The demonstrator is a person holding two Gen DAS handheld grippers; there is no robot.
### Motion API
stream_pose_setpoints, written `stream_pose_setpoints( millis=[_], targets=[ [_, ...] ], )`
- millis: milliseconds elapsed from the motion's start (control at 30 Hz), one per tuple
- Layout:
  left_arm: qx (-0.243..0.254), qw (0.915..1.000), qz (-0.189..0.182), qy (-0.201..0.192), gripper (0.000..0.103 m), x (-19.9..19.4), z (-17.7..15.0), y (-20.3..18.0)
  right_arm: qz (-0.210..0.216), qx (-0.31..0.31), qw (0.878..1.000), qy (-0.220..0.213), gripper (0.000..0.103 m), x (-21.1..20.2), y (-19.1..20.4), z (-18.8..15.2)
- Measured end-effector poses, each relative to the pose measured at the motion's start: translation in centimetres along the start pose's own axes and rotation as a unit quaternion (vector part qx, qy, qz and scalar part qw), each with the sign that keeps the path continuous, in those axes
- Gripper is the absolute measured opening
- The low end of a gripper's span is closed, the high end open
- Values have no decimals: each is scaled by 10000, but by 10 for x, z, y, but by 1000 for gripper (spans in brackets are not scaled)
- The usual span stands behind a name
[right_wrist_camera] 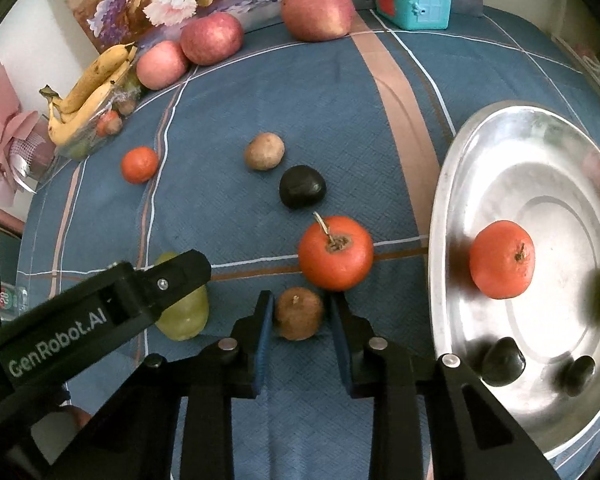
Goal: Organize fruits
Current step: 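Grasp the other green pear with the left gripper while the right gripper grasps a brown kiwi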
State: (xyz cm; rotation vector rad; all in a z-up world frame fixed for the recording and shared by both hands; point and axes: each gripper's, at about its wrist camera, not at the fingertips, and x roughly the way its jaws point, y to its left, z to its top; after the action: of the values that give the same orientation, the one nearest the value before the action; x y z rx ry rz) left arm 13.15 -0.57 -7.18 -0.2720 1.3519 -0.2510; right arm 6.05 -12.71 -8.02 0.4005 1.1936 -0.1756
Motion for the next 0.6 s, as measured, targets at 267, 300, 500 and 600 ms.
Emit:
stream_pose_setpoints(
  millis=[267,300,500,600],
  targets=[
    [38,9999,-113,3,42,-2,-2,-3,5,14,10000,-7,29,-1,0,1],
    [-7,9999,-138,7,42,-2,-2,-2,9,16,10000,-7,29,-1,0,1],
    [-226,9997,-62,-90,42,-8,-1,11,73,15,10000,-7,26,-2,0,1],
    [-366,9992,-8,-170,41,-14,2,21,222,15,9998,10,26,-3,2,1]
  ],
)
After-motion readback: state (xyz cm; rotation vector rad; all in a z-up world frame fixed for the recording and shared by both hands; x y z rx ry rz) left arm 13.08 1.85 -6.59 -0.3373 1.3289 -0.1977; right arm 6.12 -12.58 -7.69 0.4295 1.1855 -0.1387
